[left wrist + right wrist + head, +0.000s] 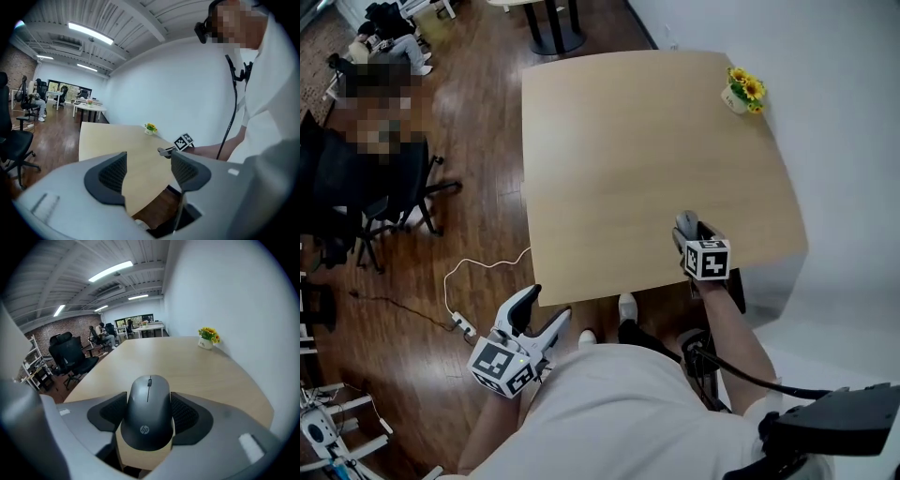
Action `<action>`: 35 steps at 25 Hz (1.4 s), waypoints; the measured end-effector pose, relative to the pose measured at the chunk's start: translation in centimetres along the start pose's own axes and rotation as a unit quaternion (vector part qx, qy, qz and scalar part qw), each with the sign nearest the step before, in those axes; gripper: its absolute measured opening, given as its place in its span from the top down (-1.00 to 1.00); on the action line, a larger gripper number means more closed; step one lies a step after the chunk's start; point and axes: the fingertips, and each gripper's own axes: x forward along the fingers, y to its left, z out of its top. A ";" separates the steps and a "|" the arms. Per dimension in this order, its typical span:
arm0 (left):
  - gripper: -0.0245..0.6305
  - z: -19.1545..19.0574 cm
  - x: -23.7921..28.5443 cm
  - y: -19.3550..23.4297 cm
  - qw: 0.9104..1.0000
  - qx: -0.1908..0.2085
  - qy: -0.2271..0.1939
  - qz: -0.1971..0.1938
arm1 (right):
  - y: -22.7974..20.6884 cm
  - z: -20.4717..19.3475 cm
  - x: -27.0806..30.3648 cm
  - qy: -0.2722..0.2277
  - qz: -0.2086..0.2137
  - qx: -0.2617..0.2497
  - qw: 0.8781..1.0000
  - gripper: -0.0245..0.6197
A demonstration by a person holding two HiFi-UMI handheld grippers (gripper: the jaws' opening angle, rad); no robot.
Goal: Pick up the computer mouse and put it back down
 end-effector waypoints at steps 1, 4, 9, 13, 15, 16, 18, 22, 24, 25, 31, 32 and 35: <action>0.08 0.0 0.0 -0.1 1.000 0.002 -0.001 -0.008 | 0.5 0.5 -1.6 -0.008 0.002 -0.002 1.000 0.01; 0.08 -0.1 -0.4 -0.5 1.000 0.008 -0.004 -0.024 | 2.8 1.5 -6.4 -0.027 0.013 -0.013 0.999 0.00; 0.08 -0.1 -1.3 -1.3 0.999 0.019 -0.013 -0.050 | 6.6 2.0 -14.0 -0.052 0.020 -0.047 0.997 0.00; 0.10 -0.2 -2.4 -2.1 0.998 0.018 -0.022 -0.062 | 8.6 1.6 -18.4 -0.069 0.024 -0.045 0.996 0.00; 0.09 -0.4 -3.2 -2.3 0.997 0.017 -0.024 -0.067 | 9.5 1.2 -20.0 -0.073 0.024 -0.044 0.996 0.00; 0.09 -0.5 -3.5 -2.4 0.997 0.015 -0.025 -0.071 | 9.8 1.0 -20.6 -0.075 0.022 -0.042 0.996 0.00; 0.07 -0.9 -3.9 -2.7 0.997 0.015 -0.025 -0.077 | 10.1 0.7 -21.5 -0.078 0.016 -0.040 0.996 0.00; 0.05 -1.4 -4.6 -3.1 0.996 0.032 -0.023 -0.076 | 10.0 0.4 -22.5 -0.081 0.008 -0.036 0.996 0.00; 0.05 -1.5 -4.7 -3.2 0.996 0.032 -0.022 -0.075 | 9.7 0.4 -22.6 -0.081 0.008 -0.033 0.996 0.00; 0.05 -1.5 -4.8 -3.1 0.997 0.032 -0.022 -0.074 | 9.5 0.4 -22.5 -0.081 0.008 -0.032 0.996 0.00; 0.05 -1.1 -4.3 -2.5 0.998 0.026 -0.021 -0.056 | 6.9 2.0 -18.7 -0.072 0.006 -0.029 0.997 0.00; 0.05 -1.0 -4.0 -2.4 0.998 0.024 -0.021 -0.052 | 6.0 2.1 -17.3 -0.067 0.005 -0.029 0.997 0.00; 0.05 -0.6 -3.7 -2.1 0.999 0.017 -0.021 -0.034 | 3.6 2.1 -12.2 -0.045 -0.003 -0.032 0.998 0.00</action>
